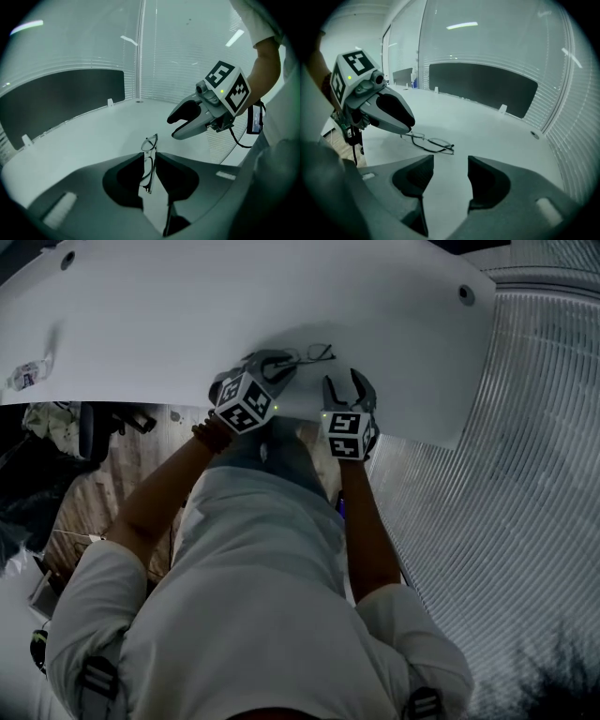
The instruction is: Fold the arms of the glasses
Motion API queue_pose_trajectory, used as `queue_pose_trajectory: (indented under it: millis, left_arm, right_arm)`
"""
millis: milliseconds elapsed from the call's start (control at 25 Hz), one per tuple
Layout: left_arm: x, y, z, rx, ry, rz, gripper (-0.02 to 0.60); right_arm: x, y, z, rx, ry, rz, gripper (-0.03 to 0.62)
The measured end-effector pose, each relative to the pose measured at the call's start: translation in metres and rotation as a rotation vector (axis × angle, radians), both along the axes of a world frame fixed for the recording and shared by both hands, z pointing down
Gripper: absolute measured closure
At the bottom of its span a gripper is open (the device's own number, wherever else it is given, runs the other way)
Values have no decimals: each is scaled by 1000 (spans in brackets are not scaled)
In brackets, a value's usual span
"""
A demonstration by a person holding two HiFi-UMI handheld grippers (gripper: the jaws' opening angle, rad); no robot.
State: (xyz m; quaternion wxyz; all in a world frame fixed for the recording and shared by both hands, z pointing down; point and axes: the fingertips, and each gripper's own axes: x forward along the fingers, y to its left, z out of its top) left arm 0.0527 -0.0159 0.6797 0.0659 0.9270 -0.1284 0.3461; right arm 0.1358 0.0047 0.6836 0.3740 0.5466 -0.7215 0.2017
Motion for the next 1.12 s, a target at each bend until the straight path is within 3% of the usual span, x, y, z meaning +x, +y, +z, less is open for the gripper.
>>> queue_pose_trajectory:
  millis: [200,480,600,800,960,1120]
  left_arm:
    - [-6,-7,-41,13,57,-61,505]
    - [-16,-39,-150,-2,251,-226,508]
    - [-14,-40,-189,2,304,-249,511]
    - [-10,-52,-266,69,461,-277,522]
    - [-10,-53,-304,187,487,-251,551]
    - [-13,-49,-319,159,559,-268,577]
  right_arm:
    - [13,-4,-54,79,-83,45,370]
    - [16,-43,-180,308,-263,56,376]
    - [11,-47,-232,396,-348,51,392]
    - [-7,-62,-301,542,-448,0,415]
    - [-30,-61,-344,601,-530,-98,520]
    - [-47,-53,-368,628,-576,-150,587]
